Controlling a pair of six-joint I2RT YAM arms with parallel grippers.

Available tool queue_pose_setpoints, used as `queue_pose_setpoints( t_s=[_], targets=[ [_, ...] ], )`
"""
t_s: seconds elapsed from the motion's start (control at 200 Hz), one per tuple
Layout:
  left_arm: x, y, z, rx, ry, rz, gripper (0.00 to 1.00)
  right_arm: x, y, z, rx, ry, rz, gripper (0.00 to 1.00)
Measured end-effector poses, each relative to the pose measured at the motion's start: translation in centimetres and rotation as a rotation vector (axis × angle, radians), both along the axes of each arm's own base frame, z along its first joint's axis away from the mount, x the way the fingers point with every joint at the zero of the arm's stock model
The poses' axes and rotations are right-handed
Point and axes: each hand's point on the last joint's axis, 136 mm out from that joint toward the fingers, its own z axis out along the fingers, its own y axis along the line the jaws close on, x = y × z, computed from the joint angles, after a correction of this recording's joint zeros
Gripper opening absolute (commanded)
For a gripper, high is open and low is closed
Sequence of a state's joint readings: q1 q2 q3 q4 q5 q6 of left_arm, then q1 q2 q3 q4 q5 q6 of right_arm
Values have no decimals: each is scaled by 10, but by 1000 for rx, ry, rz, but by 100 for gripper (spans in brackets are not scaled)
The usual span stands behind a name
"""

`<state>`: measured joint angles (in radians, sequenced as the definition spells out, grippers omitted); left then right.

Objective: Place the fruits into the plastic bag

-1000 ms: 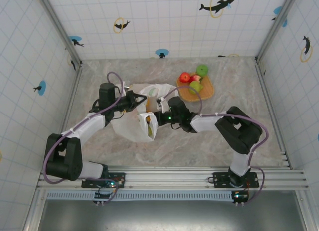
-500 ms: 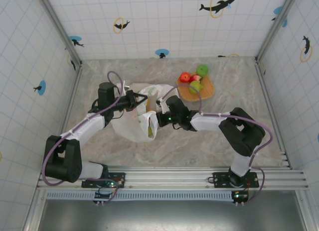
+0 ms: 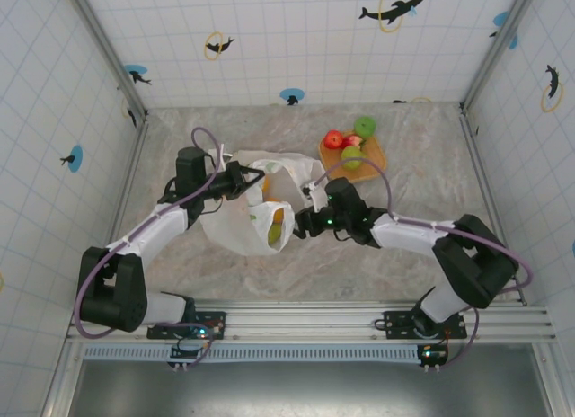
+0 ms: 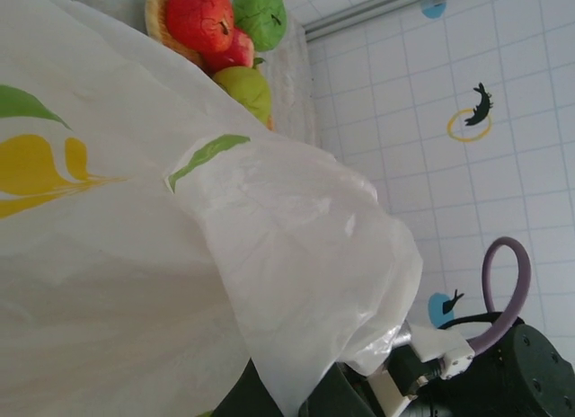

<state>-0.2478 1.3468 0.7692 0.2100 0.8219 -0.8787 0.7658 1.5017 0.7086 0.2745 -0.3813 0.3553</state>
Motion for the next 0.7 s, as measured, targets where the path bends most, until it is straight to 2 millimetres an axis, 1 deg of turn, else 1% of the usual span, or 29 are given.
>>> queue_pose_setpoints(
  t_s=[0.095, 0.29, 0.335, 0.405, 0.48, 0.54, 0.6, 0.701],
  targets=[
    [4, 3, -3, 24, -1, 22, 0, -2, -18, 11, 3, -45, -15, 83],
    [12, 10, -14, 80, 9, 76, 0, -18, -52, 37, 21, -162, -1, 84],
    [13, 11, -16, 86, 15, 83, 0, -20, -60, 45, 33, -196, -5, 84],
    [14, 12, -20, 96, 24, 94, 0, -17, -74, 62, 56, -258, -32, 85],
    [16, 13, -23, 102, 31, 101, 0, -5, -92, 81, 72, -329, -95, 86],
    [16, 14, -24, 103, 34, 102, 0, 7, -108, 89, 63, -372, -159, 88],
    [16, 14, -26, 105, 37, 105, 0, 23, -125, 91, 22, -400, -234, 90],
    [17, 16, -27, 106, 41, 109, 0, 52, -150, 88, -114, -443, -352, 93]
  ],
)
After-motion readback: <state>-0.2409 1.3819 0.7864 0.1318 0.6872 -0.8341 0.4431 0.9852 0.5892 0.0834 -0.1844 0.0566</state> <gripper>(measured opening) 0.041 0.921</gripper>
